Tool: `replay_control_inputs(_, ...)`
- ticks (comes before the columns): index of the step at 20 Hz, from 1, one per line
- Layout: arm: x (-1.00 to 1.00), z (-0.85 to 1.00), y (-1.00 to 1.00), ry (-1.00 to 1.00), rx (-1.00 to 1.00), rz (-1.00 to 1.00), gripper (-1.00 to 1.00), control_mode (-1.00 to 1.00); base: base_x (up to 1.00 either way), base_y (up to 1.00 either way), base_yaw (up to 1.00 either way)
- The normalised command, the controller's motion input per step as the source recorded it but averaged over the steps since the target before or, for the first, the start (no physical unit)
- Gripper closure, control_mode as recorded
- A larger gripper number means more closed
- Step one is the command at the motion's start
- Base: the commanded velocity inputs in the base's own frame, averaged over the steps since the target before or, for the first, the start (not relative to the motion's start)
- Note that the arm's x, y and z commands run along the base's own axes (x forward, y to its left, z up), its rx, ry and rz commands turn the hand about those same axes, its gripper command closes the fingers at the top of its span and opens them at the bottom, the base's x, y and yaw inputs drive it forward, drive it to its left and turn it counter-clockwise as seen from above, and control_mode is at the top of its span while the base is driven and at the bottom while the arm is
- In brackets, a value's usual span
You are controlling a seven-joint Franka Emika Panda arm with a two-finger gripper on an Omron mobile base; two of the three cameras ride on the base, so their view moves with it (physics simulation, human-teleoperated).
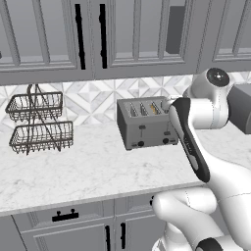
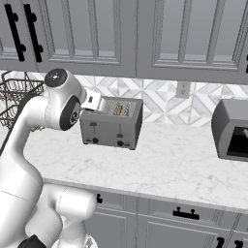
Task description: Start the toaster. Once the lever pops up, take the bread to the plate on the dining counter.
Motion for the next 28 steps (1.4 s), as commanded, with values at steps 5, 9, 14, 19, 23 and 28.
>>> replay_control_inputs(5,0.00,0.00,0.00,0.00,0.00,0.00,-1.00,-1.00,0.00,0.00,0.00)
replay_control_inputs(9,0.00,0.00,0.00,0.00,0.00,0.00,-1.00,-1.00,0.00,0.00,0.00)
replay_control_inputs(14,0.00,0.00,0.00,0.00,0.00,0.00,-1.00,-1.00,0.00,0.00,0.00)
replay_control_inputs(19,0.00,0.00,0.00,0.00,0.00,0.00,-1.00,-1.00,0.00,0.00,0.00)
replay_control_inputs(23,0.00,0.00,0.00,0.00,0.00,0.00,-1.00,-1.00,0.00,0.00,0.00)
replay_control_inputs(28,0.00,0.00,0.00,0.00,0.00,0.00,-1.00,-1.00,0.00,0.00,0.00)
